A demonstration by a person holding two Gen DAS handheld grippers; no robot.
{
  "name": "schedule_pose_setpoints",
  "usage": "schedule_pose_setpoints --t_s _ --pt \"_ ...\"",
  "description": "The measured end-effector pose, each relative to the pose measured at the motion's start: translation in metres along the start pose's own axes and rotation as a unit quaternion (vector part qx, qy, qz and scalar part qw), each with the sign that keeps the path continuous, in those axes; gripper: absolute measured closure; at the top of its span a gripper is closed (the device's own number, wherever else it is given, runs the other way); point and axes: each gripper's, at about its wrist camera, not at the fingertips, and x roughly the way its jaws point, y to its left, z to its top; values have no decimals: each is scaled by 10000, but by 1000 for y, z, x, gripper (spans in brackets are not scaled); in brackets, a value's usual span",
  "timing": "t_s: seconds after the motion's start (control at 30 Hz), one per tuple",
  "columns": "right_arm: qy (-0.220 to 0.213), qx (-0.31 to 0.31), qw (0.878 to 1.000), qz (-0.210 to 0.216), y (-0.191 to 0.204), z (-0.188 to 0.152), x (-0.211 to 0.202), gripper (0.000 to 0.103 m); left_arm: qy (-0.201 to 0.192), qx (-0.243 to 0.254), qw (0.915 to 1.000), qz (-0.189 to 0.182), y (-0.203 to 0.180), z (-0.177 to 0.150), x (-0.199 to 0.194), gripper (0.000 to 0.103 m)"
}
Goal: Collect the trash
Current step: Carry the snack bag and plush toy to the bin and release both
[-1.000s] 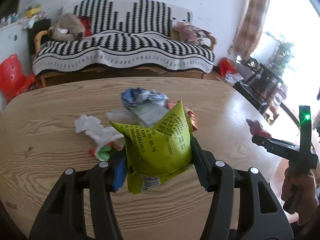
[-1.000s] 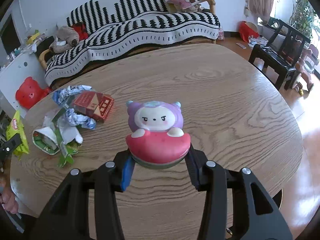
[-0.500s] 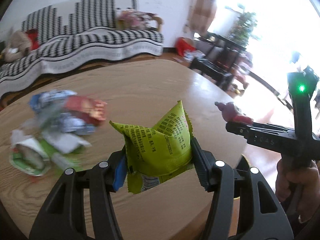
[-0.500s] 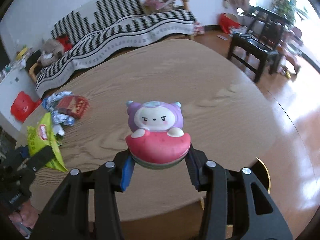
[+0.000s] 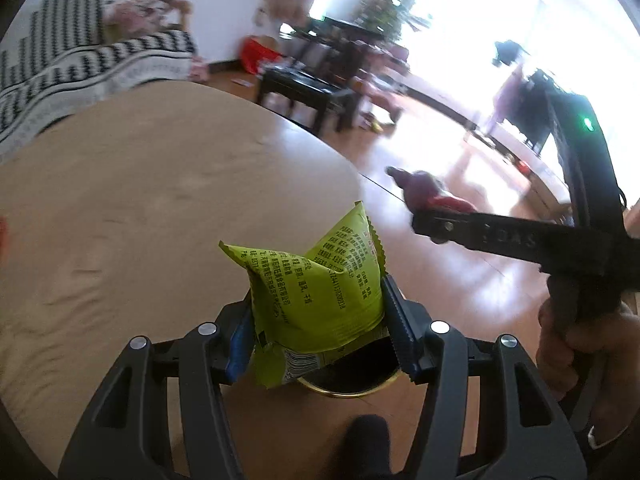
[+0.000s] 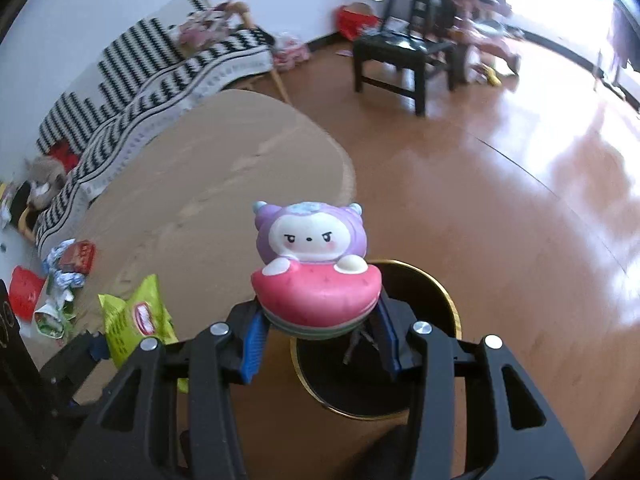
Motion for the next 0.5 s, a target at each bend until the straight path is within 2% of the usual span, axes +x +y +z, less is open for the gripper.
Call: schedule_pose_setpoints --t_s 0.07,0.17,0.5 --pt "93 127 9999 -39 -18 -4 3 57 146 61 9997 -185 -12 -2 15 47" --pt "240 237 9994 -60 -34 -10 8 57 279 223 9991 -218 -27 -5 33 47" --pt "285 240 9993 -70 -38 -12 10 55 507 277 9982 -180 -36 -4 66 47"
